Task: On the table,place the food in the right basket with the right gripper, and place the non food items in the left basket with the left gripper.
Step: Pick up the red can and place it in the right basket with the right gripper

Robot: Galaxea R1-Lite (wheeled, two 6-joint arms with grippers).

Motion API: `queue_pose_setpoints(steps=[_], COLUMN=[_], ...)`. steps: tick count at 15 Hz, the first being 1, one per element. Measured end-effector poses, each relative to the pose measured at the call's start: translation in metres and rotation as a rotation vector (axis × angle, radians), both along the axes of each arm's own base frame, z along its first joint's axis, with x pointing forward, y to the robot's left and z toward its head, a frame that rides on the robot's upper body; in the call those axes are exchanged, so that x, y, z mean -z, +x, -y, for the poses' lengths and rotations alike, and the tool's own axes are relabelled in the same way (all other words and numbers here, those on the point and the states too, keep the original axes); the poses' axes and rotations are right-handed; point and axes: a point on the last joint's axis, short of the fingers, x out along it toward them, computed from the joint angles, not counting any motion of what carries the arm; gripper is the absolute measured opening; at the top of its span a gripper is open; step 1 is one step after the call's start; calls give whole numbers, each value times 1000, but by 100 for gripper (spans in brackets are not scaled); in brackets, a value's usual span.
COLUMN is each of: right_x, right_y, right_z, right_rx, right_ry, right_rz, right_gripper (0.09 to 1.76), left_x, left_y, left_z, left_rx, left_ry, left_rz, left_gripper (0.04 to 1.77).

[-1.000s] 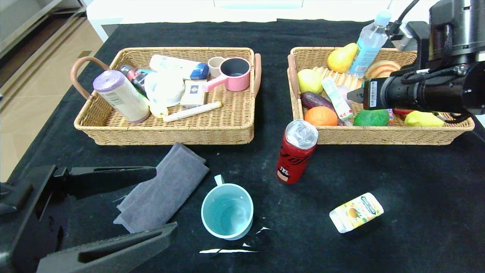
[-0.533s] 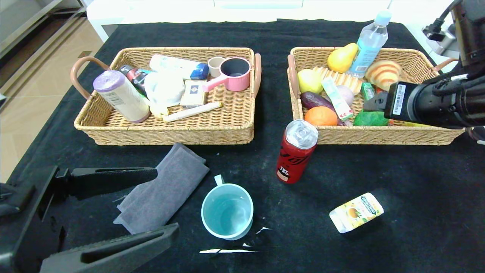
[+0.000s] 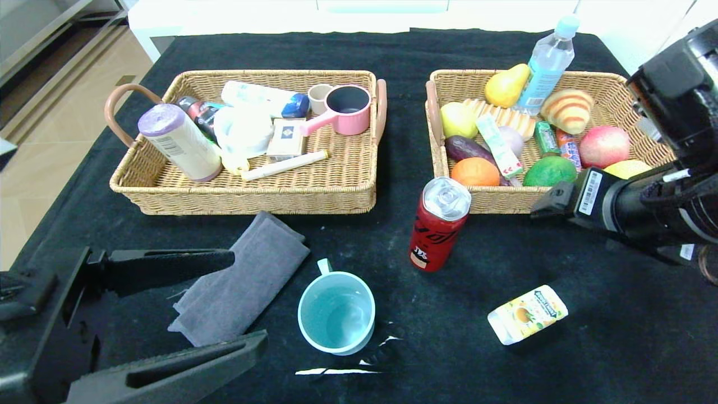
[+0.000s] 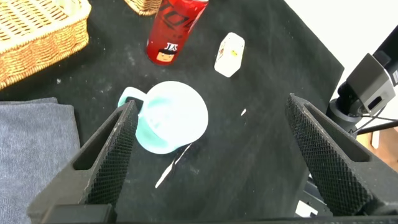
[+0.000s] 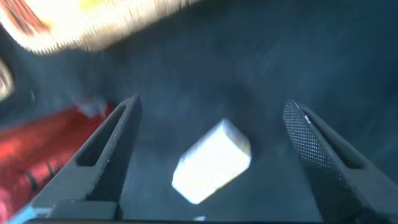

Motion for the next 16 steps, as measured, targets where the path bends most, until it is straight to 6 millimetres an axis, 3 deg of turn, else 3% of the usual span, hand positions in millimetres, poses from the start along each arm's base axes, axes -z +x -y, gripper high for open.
queue_pose_setpoints(steps=[4, 16], right_x=[11, 34], right_y=[1, 8], right_z=[3, 0], right_rx=[27, 33], right_ry=[144, 277], right_rz=[-137, -371], right_gripper=[168, 170], left_x=[3, 7], left_y=[2, 6], left_z=[2, 4], left_rx=[2, -2], left_ry=[9, 27], left_rz=[-12, -22], left_gripper=[172, 172])
